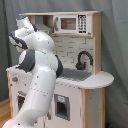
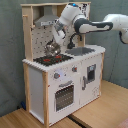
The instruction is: Play with the kitchen
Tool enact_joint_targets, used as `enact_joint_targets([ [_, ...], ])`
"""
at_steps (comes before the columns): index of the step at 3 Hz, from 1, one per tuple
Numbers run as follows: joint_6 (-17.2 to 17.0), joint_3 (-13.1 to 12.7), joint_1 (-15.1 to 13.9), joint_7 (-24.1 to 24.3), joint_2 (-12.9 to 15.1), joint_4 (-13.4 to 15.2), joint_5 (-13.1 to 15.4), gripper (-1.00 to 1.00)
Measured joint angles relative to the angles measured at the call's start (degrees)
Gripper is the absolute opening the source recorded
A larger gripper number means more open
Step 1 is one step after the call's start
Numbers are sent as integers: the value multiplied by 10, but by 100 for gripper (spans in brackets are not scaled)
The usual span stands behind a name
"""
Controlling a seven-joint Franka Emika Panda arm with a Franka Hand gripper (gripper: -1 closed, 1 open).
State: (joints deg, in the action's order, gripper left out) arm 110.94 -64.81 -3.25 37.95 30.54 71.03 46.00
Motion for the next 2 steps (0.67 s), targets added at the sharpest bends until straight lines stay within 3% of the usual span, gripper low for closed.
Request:
enact_joint_targets([
  [2, -38, 70, 84, -20, 44, -80, 18, -100],
])
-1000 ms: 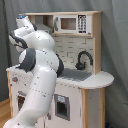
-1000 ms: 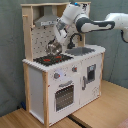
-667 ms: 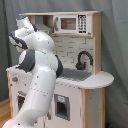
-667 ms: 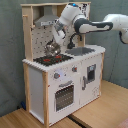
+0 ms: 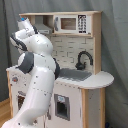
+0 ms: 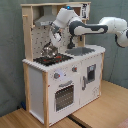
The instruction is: Play with the kitchen
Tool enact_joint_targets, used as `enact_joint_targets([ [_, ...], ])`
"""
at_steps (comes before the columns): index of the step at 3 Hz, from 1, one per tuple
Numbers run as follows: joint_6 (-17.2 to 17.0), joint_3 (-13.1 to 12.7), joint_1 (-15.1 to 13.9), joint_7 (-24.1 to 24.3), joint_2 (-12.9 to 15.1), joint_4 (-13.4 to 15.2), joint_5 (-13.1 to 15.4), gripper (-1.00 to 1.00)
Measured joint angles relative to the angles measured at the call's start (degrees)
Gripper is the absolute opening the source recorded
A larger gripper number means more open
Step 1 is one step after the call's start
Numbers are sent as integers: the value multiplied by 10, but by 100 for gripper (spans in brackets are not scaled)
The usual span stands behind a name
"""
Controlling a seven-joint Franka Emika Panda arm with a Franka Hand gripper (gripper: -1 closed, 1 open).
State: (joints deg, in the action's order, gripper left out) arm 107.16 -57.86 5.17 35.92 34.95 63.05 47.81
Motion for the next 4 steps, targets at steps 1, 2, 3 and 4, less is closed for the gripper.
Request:
enact_joint_targets([
  [1, -49, 10, 17, -6, 4, -28, 7, -100],
  [2, -22, 10, 34, -7, 33, -35, 41, -100],
  [3, -19, 10, 35, -7, 36, -35, 43, 100],
  [4, 4, 14, 44, -27, 79, -67, 65, 100],
])
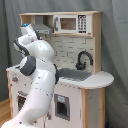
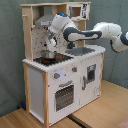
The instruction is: Play with the kitchen
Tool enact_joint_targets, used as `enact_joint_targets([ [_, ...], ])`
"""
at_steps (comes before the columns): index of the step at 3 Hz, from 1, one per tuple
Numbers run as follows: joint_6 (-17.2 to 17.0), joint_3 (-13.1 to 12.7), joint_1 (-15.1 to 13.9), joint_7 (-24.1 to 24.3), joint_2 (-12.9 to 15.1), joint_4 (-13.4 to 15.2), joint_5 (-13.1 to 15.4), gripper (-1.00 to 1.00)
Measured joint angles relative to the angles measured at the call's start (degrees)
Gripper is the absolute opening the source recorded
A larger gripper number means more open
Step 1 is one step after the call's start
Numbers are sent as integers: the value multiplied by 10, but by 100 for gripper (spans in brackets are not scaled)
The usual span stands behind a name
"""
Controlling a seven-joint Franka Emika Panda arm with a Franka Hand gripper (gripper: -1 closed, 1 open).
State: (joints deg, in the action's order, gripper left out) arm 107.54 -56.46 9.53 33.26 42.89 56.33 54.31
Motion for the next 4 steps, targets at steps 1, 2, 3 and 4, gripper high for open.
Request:
enact_joint_targets([
  [1, -1, 0, 15, -31, 28, -52, 8, 100],
  [2, -16, 0, 42, -49, 39, -96, 11, 100],
  [3, -35, -1, 90, -75, 37, -96, 18, 100],
  [4, -66, -3, 123, -86, 16, -96, 44, 100],
])
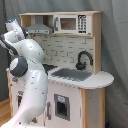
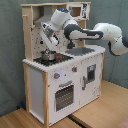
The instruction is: Play with the kitchen
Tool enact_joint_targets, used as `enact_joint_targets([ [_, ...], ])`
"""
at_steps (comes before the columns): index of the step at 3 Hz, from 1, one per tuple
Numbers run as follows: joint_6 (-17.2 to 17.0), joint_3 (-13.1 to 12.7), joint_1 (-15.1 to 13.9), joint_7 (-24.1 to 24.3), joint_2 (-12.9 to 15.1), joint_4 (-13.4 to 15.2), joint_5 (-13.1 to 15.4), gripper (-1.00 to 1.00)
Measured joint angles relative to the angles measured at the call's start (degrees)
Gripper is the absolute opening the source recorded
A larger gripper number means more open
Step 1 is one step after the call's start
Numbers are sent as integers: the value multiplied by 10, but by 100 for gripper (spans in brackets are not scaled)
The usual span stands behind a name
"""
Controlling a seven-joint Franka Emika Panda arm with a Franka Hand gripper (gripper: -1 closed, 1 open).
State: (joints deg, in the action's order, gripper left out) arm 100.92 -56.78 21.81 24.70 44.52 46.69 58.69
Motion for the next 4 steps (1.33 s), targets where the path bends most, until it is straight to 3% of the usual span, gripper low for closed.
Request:
enact_joint_targets([
  [3, -86, -1, 66, -37, -13, 0, 139, 100],
  [4, -112, -1, 80, -71, -23, 0, 186, 100],
])
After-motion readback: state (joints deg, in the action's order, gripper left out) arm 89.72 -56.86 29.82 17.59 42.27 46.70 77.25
